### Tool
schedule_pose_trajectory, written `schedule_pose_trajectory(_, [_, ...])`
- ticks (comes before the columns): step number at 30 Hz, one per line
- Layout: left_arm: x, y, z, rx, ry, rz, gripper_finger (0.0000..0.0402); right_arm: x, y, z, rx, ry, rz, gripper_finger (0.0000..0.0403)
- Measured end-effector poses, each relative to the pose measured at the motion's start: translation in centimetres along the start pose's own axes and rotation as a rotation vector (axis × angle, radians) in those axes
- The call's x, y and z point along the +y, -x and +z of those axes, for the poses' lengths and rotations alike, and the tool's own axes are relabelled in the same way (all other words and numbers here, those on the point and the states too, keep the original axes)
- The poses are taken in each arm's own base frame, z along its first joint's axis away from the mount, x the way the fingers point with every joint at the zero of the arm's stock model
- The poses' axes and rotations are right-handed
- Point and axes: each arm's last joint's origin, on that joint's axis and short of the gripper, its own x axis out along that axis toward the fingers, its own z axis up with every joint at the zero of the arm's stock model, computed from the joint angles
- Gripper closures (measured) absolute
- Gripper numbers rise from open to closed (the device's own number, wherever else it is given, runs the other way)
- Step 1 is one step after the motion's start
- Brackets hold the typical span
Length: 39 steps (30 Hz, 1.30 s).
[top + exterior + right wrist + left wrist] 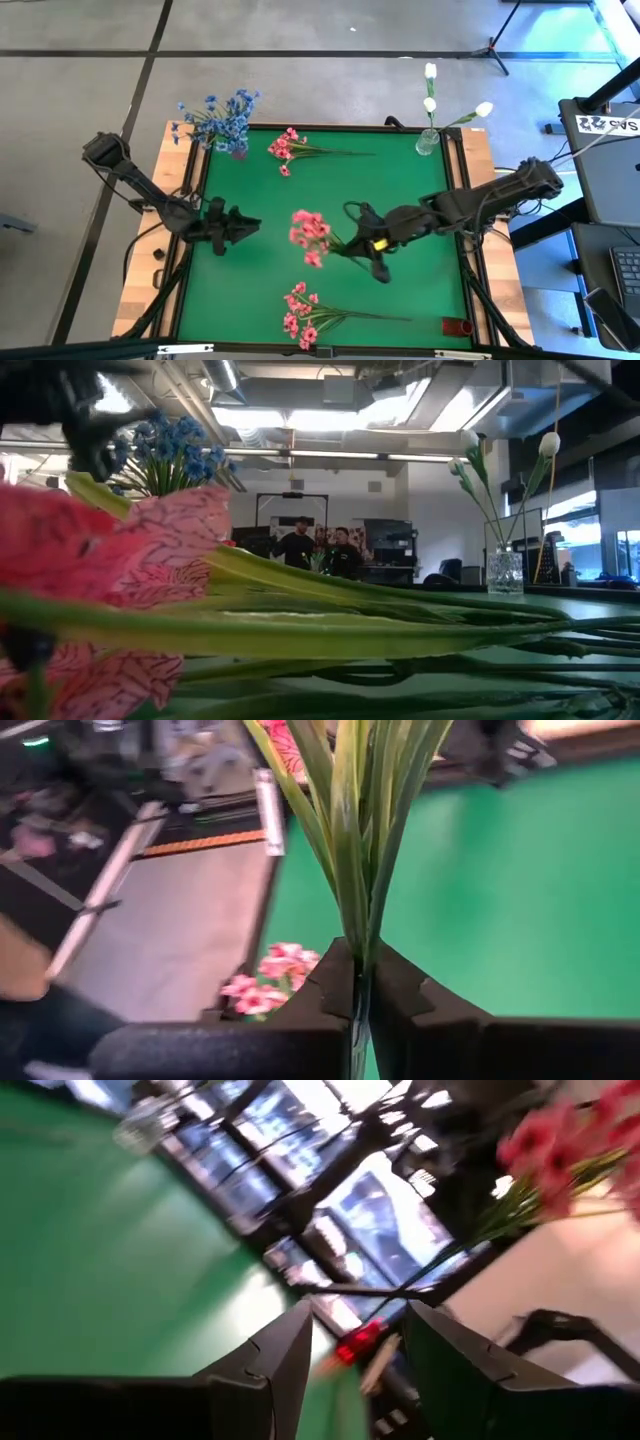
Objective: Sort flowers into vase by color
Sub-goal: Put the middle pink flowers into the red vase
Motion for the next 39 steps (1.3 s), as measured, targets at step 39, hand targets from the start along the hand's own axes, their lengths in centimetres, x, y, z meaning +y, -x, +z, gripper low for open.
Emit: schedule_pose_trajectory(39, [-8.7, -13.4, 1.3, -0.174, -0.071, 0.018, 0.0247, 7.6, 12.3, -8.0, -0.028, 0.164, 0.41, 0.0398])
